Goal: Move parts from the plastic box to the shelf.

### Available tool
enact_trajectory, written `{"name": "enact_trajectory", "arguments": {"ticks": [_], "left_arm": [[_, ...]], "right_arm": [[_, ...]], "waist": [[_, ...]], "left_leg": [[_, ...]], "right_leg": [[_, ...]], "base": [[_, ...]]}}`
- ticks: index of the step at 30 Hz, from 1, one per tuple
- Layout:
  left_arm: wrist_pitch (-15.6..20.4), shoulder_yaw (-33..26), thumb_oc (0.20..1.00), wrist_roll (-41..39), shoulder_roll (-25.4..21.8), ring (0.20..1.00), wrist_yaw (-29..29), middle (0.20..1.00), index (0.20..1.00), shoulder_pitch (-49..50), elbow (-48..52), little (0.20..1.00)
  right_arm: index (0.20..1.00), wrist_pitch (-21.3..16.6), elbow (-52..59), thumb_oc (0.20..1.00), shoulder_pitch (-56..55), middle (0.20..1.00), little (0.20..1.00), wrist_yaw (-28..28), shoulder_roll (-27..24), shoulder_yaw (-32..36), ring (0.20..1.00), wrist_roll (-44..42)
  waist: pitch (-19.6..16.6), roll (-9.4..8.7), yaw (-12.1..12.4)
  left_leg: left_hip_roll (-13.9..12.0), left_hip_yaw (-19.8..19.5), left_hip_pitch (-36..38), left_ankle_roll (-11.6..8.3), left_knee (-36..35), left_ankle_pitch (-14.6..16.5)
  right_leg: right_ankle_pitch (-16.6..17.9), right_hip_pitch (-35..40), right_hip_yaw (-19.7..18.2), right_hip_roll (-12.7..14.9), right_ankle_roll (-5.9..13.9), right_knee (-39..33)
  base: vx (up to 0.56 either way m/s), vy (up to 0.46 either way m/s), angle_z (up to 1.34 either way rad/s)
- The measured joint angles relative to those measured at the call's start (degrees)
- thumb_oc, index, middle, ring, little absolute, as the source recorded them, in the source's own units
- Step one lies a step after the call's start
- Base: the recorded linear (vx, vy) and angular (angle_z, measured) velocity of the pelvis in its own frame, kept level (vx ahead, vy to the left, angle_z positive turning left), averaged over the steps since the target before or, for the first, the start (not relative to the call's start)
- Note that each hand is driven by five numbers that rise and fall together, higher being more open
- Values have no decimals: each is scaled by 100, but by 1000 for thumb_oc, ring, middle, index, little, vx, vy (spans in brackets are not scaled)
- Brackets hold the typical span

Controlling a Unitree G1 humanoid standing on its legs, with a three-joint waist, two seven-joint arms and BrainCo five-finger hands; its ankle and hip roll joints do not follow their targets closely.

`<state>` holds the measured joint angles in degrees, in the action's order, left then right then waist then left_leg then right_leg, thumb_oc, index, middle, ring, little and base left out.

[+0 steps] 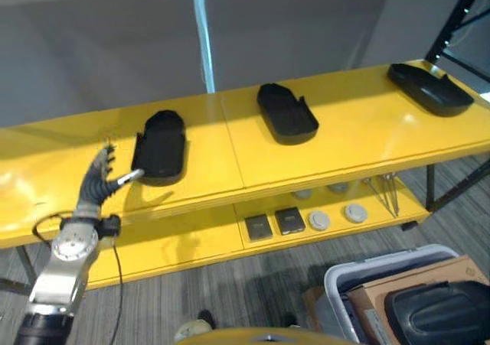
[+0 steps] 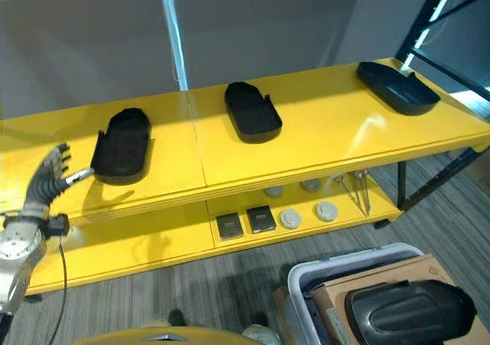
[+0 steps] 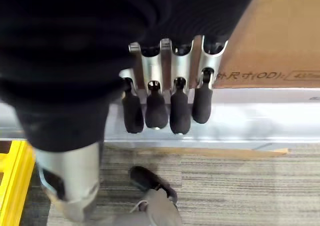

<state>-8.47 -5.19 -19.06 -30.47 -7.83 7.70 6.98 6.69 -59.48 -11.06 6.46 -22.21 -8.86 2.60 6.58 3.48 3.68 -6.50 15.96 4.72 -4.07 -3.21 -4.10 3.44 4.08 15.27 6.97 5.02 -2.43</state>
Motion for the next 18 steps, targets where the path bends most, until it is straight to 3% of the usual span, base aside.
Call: {"name": "enact_trajectory", "arguments": {"ticks": [2,3,4,5,11,18], "left_arm": [[153,160,1000,-175,129,1000,140,1000,1000,89,-241,1000],[237,256,922,-213,232,922,227,922,922,126,-356,922],[265,455,266,-213,232,266,300,266,266,163,-454,266],[366,660,200,-238,233,200,349,200,200,169,-544,200],[1072,1203,200,-328,230,200,371,200,200,-167,-556,200],[1162,1263,200,-327,238,200,81,200,200,-552,-559,200]], "right_arm": [[1000,-3,-3,1000,17,1000,1000,31,48,-5,1000,-8],[1000,-4,-12,1000,16,1000,1000,31,50,-8,1000,-16],[1000,-4,-28,1000,22,1000,1000,24,51,-13,1000,-33],[1000,-16,-66,1000,43,1000,1000,24,62,-30,1000,-70],[1000,-26,-217,1000,198,1000,1000,60,48,-233,1000,-253],[1000,-74,-209,1000,229,1000,1000,66,18,-235,1000,-265]], "waist": [[12,-24,87],[19,-34,103],[22,-48,126],[31,-61,142],[46,-63,21],[57,-51,-181]], "left_leg": [[8,-31,-56,3,8,3],[13,-38,-59,3,7,3],[12,-45,-65,3,6,2],[12,-50,-67,3,7,2],[9,-46,-66,5,1,0],[6,7,-43,30,1,-19]], "right_leg": [[-3,-11,29,18,7,21],[-3,-13,38,23,7,17],[-3,-14,54,23,7,19],[-4,-12,63,23,7,22],[-4,-15,66,22,8,17],[0,-44,-4,5,17,-9]], "base": [[-22,0,9],[-16,4,5],[-12,6,5],[-8,8,4],[0,0,0],[-6,-3,-5]]}}
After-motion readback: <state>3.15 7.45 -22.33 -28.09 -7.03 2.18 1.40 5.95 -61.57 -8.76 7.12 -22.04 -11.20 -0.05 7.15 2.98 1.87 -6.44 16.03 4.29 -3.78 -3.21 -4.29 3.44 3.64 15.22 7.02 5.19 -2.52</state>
